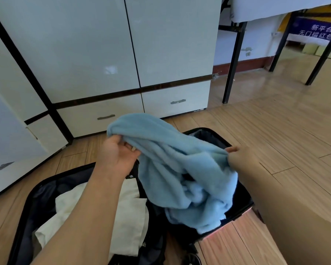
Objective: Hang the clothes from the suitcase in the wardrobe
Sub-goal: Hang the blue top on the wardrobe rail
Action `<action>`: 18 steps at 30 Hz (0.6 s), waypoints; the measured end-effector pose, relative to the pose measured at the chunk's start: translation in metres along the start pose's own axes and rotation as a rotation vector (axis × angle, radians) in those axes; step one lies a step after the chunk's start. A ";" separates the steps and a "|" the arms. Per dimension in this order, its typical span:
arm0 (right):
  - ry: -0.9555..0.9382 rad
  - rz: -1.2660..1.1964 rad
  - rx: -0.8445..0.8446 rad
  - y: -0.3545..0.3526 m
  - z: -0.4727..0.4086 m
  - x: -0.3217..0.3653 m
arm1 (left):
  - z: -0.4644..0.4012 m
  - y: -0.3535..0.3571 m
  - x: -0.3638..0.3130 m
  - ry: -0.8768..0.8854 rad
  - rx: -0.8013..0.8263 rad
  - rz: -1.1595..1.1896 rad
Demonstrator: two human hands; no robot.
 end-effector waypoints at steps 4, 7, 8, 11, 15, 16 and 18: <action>-0.203 -0.182 0.134 0.017 0.028 0.025 | 0.004 0.010 0.013 -0.058 -0.080 -0.371; -0.238 -0.094 0.726 0.041 0.060 0.044 | 0.006 0.017 0.019 -0.080 -0.134 -0.570; -0.253 0.081 0.855 0.050 0.066 0.041 | 0.006 0.018 0.018 -0.076 -0.137 -0.592; -0.437 0.681 0.708 0.064 0.063 0.018 | 0.004 0.015 0.009 -0.012 -0.140 -0.527; -0.302 0.995 0.460 0.047 0.049 -0.008 | 0.003 -0.009 0.003 0.042 -0.306 -0.541; -0.273 0.963 0.429 0.041 0.045 -0.010 | 0.001 -0.016 0.004 0.062 -0.391 -0.634; -0.297 0.730 0.299 0.029 0.038 0.001 | 0.002 -0.024 0.004 0.127 -0.563 -0.763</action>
Point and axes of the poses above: each hand's wrist, its own z-axis away from the middle knuckle, its own y-axis out of the palm, x = y × z, the point moved 1 cm from there along -z, towards the middle knuckle, and after that the axes turned 15 degrees about -z, right-handed, at the moved point
